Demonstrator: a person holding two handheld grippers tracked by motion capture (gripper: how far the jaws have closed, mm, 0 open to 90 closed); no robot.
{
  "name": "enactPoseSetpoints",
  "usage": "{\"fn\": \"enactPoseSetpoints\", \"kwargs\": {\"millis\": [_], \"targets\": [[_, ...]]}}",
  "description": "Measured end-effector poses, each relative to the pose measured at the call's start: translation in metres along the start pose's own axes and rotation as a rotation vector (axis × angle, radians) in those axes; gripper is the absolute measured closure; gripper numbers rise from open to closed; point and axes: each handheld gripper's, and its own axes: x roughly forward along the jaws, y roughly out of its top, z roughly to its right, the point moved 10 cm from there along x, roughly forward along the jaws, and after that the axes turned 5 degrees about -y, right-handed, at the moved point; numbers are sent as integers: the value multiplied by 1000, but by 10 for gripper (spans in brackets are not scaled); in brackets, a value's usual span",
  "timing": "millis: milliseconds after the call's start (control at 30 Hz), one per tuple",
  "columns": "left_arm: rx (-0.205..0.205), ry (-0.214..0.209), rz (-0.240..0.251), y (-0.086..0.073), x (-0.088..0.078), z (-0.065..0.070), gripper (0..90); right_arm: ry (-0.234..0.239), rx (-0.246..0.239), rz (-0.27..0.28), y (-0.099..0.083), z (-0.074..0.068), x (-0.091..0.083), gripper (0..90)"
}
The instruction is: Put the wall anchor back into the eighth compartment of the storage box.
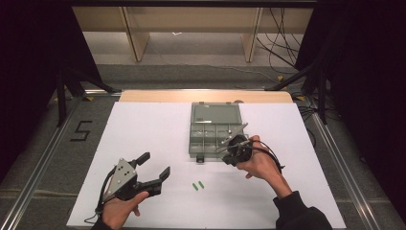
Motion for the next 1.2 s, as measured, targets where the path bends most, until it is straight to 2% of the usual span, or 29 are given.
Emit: {"fn": "enactPoseSetpoints", "kwargs": {"millis": [33,100,133,167,200,233,367,467,767,833,1133,1200], "targets": [[1,-2,1,0,0,0,172,-16,14,5,-1,6,-3,850],[0,-2,1,0,0,0,172,-17,9,13,-1,9,-4,850],[1,-11,14,1,2,0,172,-35,18,19,-1,14,-5,850],[1,0,0,0,1,0,172,-45,37,31,0,22,-8,850],[1,0,0,0,1,0,172,-45,37,31,0,22,-8,850],[7,2,-2,0,1,0,172,-58,49,43,-1,29,-10,850],[13,-2,-2,0,1,1,172,-90,69,50,-3,41,-12,850],[12,-2,-1,0,1,1,172,-114,64,59,-2,48,-10,849],[8,0,-3,-1,1,0,172,-138,79,34,-5,62,0,849],[7,0,-2,-1,1,0,172,-149,83,46,-5,66,1,850],[6,0,-3,-1,1,0,172,-158,96,30,-9,70,6,849],[5,1,-3,-1,1,0,172,-171,87,39,-8,73,8,849]]}}
